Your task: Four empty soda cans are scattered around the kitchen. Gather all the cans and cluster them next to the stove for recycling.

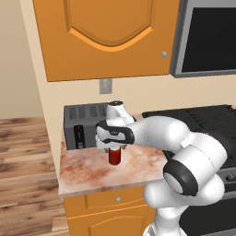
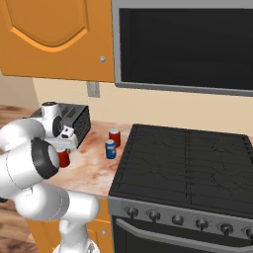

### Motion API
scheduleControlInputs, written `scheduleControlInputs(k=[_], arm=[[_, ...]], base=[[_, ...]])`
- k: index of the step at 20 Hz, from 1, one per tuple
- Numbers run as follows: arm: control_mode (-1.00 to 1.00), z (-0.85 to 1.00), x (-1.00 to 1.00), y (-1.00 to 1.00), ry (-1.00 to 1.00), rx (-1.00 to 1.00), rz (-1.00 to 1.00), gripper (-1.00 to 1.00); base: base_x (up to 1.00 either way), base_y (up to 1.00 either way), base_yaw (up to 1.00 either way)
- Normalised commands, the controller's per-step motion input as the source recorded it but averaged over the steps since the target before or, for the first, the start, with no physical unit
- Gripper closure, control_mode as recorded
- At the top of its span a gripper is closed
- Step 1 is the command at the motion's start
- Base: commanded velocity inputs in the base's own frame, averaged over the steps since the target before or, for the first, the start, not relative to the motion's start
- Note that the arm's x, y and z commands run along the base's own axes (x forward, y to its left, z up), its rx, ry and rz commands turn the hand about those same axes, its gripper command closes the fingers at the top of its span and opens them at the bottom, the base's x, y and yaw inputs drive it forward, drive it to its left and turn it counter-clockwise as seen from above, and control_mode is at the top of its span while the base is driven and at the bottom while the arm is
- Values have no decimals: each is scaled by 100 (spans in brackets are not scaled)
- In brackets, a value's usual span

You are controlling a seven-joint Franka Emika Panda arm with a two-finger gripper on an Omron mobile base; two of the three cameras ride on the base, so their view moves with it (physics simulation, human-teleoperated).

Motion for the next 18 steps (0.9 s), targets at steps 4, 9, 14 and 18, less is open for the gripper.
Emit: scheduleControlInputs(k=[4,9,14,18], arm=[[-100,-8,4,0,0,0,0,-100],[-100,-14,0,0,0,0,0,-100],[-100,-11,0,0,0,0,0,100],[-100,-2,0,0,0,0,0,100]], base=[[0,0,0],[0,0,0],[0,0,0],[0,0,0]])
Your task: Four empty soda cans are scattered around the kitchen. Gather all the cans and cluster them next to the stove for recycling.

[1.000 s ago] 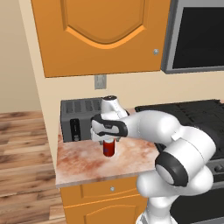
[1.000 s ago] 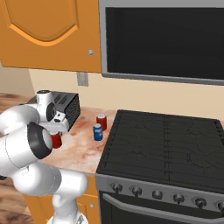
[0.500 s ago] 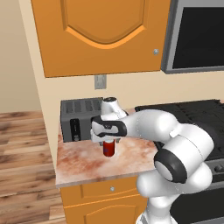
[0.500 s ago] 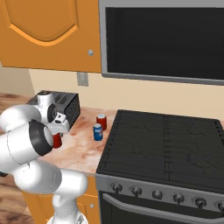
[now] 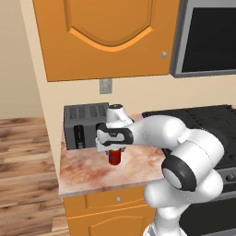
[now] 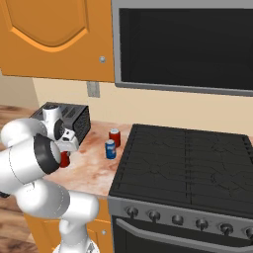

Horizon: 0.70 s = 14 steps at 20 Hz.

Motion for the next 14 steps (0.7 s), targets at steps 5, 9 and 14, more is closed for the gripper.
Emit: scheduleControlInputs(k=[5,9,14], arm=[[-100,0,0,1,0,0,0,100],[-100,1,0,0,0,0,0,100],[-100,15,0,-11,0,0,0,100]], base=[[0,0,0],[0,0,0],[0,0,0]])
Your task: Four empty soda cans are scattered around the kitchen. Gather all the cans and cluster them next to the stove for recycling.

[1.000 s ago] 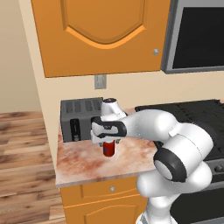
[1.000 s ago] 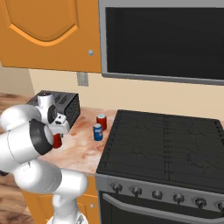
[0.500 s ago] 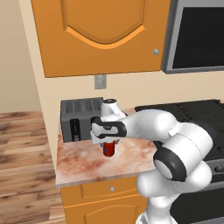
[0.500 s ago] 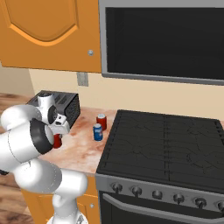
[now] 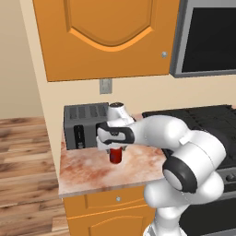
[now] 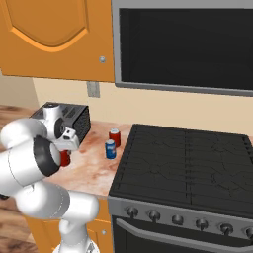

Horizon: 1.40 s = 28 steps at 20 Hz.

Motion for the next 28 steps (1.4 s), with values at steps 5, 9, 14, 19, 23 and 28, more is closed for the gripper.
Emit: scheduleControlInputs(k=[5,9,14,19,23,28], arm=[[-100,10,-5,-34,-1,0,0,100],[-100,0,-12,-52,-1,0,0,100],[-100,0,-7,-52,0,0,0,100],[-100,0,0,-50,-1,0,0,100],[-100,0,0,-45,0,0,0,100],[-100,0,4,-35,0,0,0,100]], base=[[0,0,0],[0,0,0],[0,0,0],[0,0,0],[0,0,0],[0,0,0]])
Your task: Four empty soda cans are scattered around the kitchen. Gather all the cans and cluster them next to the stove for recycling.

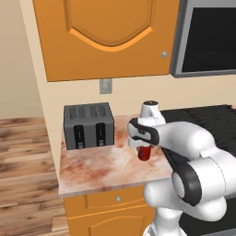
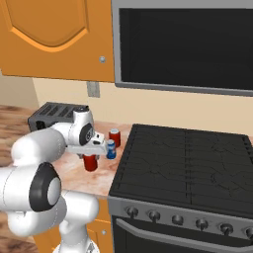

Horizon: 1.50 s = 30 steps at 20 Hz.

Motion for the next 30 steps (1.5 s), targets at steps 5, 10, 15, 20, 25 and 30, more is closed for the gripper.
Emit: scheduleControlInputs(k=[5,10,15,20,25,30], arm=[[-100,0,10,-24,0,0,0,100],[-100,0,15,-18,0,0,0,100],[-100,0,19,-20,0,0,0,100],[-100,0,24,-20,0,0,0,100],[-100,0,22,-17,0,0,0,100],[-100,0,19,-9,0,0,0,100]], base=[[0,0,0],[0,0,0],[0,0,0],[0,0,0],[0,0,0],[0,0,0]])
